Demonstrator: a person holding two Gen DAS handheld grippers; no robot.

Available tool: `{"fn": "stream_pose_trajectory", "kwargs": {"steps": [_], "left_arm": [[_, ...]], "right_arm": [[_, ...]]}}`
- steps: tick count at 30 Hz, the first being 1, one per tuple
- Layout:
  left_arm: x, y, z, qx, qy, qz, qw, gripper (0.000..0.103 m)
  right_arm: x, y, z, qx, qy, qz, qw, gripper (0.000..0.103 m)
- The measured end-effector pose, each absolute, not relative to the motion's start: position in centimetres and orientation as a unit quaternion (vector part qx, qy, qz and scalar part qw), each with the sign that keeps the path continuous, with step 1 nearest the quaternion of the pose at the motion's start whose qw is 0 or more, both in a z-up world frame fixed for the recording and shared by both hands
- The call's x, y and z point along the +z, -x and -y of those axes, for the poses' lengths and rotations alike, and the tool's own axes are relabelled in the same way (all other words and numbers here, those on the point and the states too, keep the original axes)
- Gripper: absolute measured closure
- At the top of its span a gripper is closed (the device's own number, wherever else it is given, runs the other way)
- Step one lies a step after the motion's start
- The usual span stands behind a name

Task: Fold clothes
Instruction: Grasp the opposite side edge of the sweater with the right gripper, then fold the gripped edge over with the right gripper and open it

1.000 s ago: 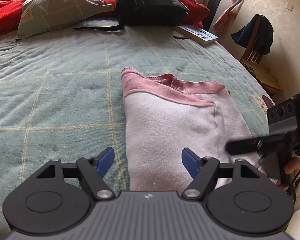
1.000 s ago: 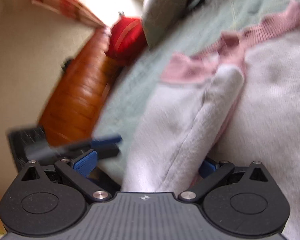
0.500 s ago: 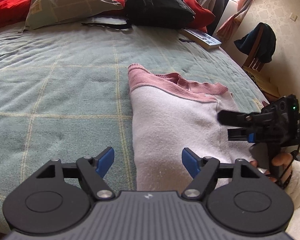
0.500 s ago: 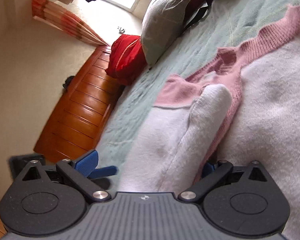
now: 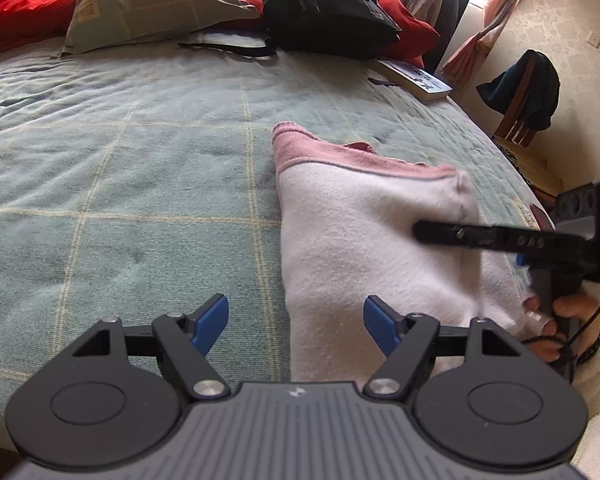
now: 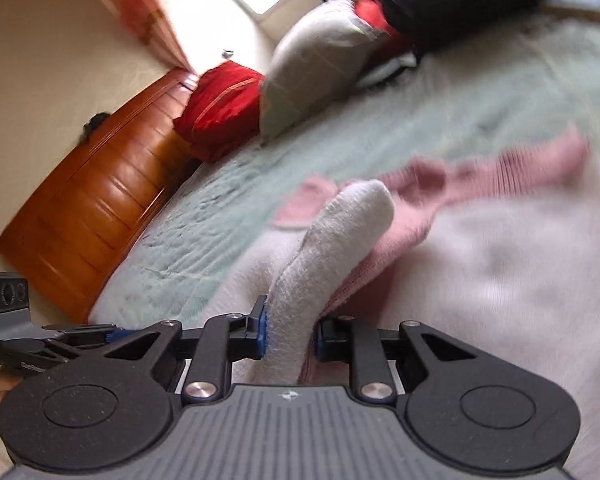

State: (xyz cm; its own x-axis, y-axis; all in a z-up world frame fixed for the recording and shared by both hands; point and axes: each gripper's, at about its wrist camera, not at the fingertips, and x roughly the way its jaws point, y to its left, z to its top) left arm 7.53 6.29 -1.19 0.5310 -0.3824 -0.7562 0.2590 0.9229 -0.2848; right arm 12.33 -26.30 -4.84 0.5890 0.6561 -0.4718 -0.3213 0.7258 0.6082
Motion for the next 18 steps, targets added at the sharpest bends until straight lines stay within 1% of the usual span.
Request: {"fn": "stream_pose_trajectory", "kwargs": {"steps": [5, 9, 11, 15, 18], "left_arm": [[-1.1, -7.2, -6.3, -0.187, 0.069, -0.446, 0.872, 0.029], [-1.2, -7.3, -6.2, -0.192, 0.068, -0.446, 0.871, 0.028], [-1.2, -7.4, -6.0, -0.194, 0.065, -0.448, 0.870, 0.028], [-1.0, -7.5, -5.5, -0.200, 0.063, -0.447, 0.870, 0.028], [-1.1, -7.6, -5.0, -0.204, 0.059, -0.449, 0.868, 0.028]], "right_arm": [[-1.2, -13.5, 27.7, 0.280, -0.179, -0.348, 0.876, 0.078], [-0.3, -14.0, 29.8, 0.262, -0.162, -0.363, 0.880, 0.078], [-0.2, -14.3, 31.2, 0.246, -0.165, -0.374, 0.879, 0.078], [-1.0, -14.9, 34.3, 0.220, -0.207, -0.397, 0.867, 0.078], [-2.7, -14.9, 35.6, 0.208, -0.227, -0.426, 0.850, 0.078]]}}
